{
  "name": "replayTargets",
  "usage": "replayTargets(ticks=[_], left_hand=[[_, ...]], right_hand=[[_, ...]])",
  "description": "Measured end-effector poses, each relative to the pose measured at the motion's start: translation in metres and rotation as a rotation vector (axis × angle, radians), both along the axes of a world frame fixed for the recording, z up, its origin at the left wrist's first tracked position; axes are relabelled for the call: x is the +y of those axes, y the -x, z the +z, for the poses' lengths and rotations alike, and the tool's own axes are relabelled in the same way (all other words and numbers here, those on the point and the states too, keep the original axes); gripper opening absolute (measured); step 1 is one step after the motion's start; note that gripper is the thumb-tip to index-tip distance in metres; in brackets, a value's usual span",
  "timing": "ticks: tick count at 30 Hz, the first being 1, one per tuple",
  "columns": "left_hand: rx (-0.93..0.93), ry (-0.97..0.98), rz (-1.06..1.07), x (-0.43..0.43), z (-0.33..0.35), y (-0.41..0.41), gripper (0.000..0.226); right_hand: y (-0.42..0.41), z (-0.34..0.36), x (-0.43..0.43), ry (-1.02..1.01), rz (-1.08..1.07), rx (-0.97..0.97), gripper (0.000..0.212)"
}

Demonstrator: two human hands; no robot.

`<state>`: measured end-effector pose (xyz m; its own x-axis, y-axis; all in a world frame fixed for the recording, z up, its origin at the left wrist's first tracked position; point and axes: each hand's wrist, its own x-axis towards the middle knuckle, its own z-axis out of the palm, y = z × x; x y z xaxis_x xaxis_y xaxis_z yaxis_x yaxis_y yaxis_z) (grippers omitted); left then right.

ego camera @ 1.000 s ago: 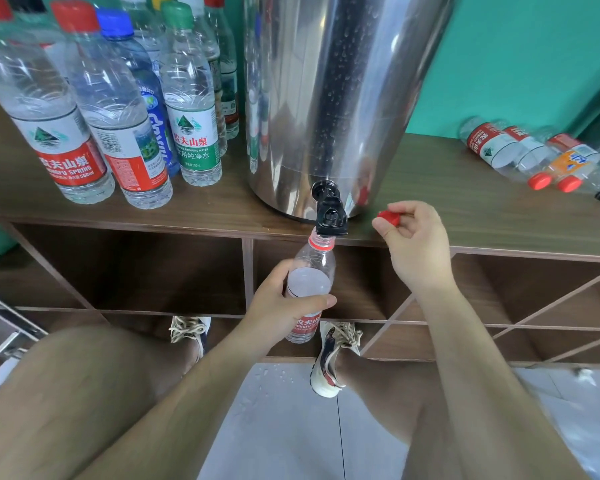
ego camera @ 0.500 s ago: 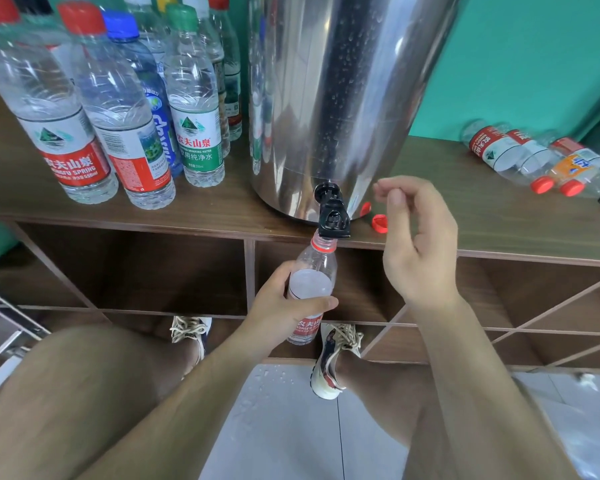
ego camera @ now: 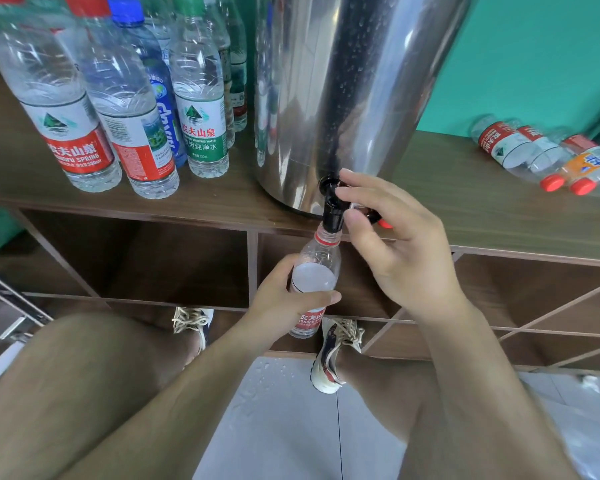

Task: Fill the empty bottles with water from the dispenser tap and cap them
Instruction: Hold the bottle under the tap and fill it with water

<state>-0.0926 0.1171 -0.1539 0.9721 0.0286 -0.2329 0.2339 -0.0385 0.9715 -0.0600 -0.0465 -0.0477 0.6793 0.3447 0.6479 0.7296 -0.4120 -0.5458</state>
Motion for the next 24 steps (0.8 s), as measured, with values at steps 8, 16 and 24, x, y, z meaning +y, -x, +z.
replayTargets(ticks=[8,16,24], left_hand=[[-0.005,0.003,0.007,-0.001,0.000,0.001,0.066],[-0.009,-0.014,0.014,-0.004,-0.004,0.000,0.062],[0.035,-0.033,0.015,-0.007,-0.013,0.002,0.061]], right_hand=[[-0.001,-0.008,-0.009,-0.040,0.109,0.038,0.029],[-0.002,-0.013,-0.009,-0.078,0.141,0.063,0.027],[-0.004,-0.014,-0.005,-0.133,0.180,0.110,0.026]])
